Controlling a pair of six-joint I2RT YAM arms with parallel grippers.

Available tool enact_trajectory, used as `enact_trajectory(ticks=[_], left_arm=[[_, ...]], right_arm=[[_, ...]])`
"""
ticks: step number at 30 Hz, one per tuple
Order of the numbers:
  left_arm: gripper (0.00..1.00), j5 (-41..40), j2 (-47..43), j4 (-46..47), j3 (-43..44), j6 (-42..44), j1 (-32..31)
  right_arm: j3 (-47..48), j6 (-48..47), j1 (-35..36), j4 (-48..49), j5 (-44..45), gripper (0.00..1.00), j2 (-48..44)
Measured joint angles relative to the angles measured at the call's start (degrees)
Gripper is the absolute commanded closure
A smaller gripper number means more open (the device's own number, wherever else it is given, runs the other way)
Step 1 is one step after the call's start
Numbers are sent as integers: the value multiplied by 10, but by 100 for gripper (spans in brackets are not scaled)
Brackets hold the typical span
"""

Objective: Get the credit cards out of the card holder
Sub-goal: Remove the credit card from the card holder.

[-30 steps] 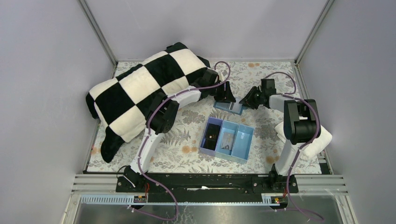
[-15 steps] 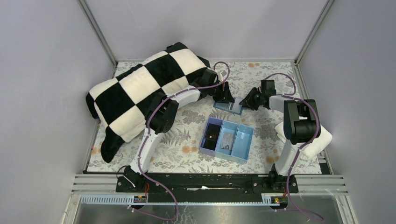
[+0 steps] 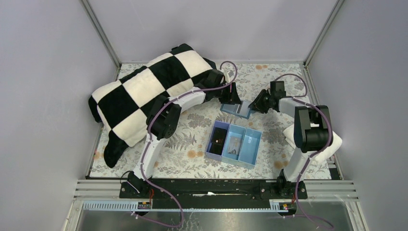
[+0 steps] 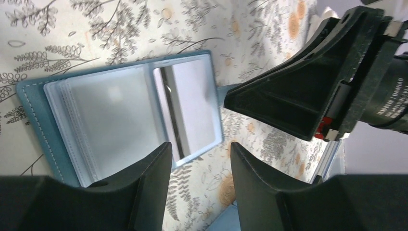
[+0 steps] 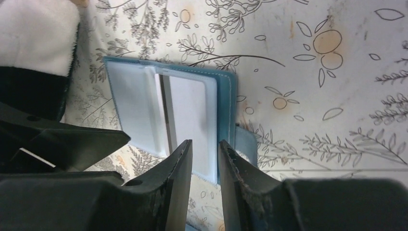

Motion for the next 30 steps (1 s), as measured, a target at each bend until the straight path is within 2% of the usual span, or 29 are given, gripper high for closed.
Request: enact_trajectory(ticks=[9, 13, 17, 30], left_arm=[[44, -11, -30, -9, 14, 18, -8], [44, -14, -30, -35, 19, 28, -15], [44, -14, -13, -71, 59, 42, -21], [43, -12, 34, -98, 93, 49, -25]], right_arm=[[3, -4, 0, -21, 22, 65, -65], [5, -3, 0, -23, 24, 66, -66], [5, -1, 0, -23, 22, 65, -64], [7, 16, 0, -10, 3, 66, -22]])
